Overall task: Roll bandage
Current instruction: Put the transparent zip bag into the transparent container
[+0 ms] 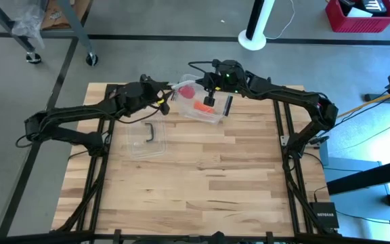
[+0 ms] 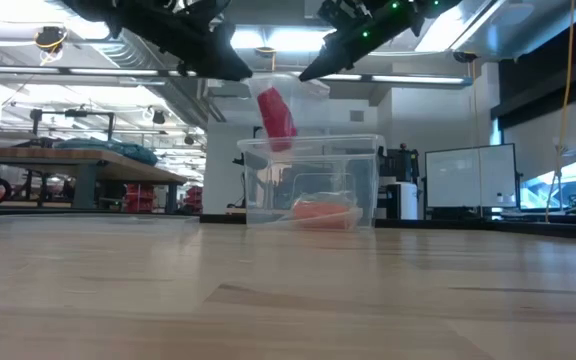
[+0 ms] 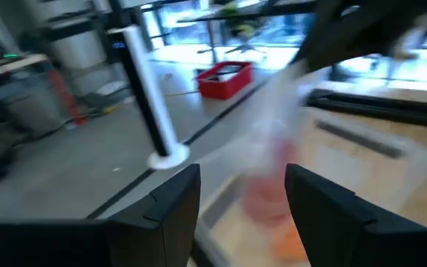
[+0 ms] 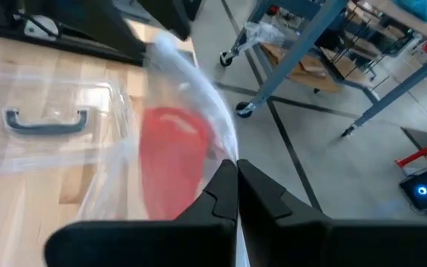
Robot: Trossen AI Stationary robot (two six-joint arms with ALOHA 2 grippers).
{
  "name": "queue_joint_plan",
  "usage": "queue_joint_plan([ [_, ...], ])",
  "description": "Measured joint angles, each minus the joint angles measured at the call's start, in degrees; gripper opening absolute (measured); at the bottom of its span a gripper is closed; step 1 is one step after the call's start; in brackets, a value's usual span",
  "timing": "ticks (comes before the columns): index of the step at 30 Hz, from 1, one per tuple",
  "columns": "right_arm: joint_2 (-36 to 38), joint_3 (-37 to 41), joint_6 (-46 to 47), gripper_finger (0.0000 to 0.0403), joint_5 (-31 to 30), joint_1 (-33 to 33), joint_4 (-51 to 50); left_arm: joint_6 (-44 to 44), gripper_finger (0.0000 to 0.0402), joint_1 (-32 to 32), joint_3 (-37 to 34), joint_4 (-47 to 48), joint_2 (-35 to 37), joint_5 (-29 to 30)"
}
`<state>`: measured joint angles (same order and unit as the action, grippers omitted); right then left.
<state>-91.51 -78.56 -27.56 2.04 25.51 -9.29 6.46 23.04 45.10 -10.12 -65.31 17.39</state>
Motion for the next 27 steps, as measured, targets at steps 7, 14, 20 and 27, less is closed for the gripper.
queue_joint_plan([
  [7, 0.27, -0.02, -0.03, 0.0008, 0.55, -0.03, 0.55, -1.08, 0.0188, 0.33, 0.02, -3.45, 0.3, -3.02],
  [14, 0.27, -0.02, -0.03, 0.0008, 2.58, -0.05, 2.83, -1.56, 0.0183, 0.74, 0.04, -5.41, -3.26, -10.43],
  [20, 0.25, -0.02, 0.13, 0.0008, 2.67, -0.05, 2.72, -0.23, 0.0122, 0.6, 0.04, -10.13, -3.85, -11.01],
  [27, 0.29, -0.02, 6.4, 0.0012, 1.43, -0.05, 3.04, 3.02, 0.0009, 0.64, 0.04, -12.05, -3.85, -10.15],
])
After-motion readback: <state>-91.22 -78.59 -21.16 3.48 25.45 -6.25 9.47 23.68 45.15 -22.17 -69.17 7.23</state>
